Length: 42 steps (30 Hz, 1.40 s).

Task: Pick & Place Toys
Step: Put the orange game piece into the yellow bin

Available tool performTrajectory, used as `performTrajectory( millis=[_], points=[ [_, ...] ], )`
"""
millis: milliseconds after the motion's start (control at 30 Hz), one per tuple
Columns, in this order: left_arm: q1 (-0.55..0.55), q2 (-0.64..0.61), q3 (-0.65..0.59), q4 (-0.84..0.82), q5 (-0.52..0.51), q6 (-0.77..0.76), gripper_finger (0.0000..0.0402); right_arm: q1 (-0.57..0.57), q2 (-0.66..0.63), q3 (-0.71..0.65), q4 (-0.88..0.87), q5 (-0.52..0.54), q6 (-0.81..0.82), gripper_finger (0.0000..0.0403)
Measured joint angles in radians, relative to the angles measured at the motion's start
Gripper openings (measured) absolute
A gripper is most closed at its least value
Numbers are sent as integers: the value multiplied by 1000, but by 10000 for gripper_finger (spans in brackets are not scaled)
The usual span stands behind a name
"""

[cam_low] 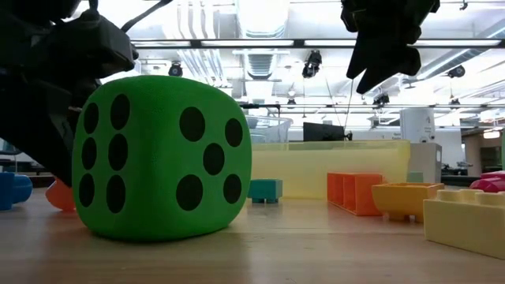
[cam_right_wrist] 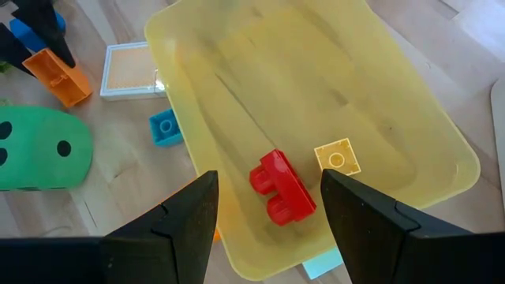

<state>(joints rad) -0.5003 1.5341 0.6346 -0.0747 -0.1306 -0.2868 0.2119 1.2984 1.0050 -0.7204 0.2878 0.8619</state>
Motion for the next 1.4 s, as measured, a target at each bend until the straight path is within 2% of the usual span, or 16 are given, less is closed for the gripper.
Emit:
performTrajectory(
  millis=[67, 400, 800, 933, 1133, 1400],
  points=[
    [0, 0, 0, 0, 2, 0, 122, 0, 0, 0, 0, 0, 0, 221],
    [0, -14, 23, -43, 14, -44, 127, 0, 0, 0, -2, 0, -1, 221],
    [5, -105, 199, -407, 4, -50, 123, 0, -3, 0, -6, 2, -15, 221],
    [30, -155, 241, -443, -60, -54, 123, 16, -15, 0, -7, 69, 41, 221],
    [167, -212, 263, -407, -75, -115, 123, 62, -74, 1, -8, 159, 105, 221],
    [454, -166, 302, -218, 172, -114, 123, 96, -112, 1, -6, 170, 140, 221]
  ],
)
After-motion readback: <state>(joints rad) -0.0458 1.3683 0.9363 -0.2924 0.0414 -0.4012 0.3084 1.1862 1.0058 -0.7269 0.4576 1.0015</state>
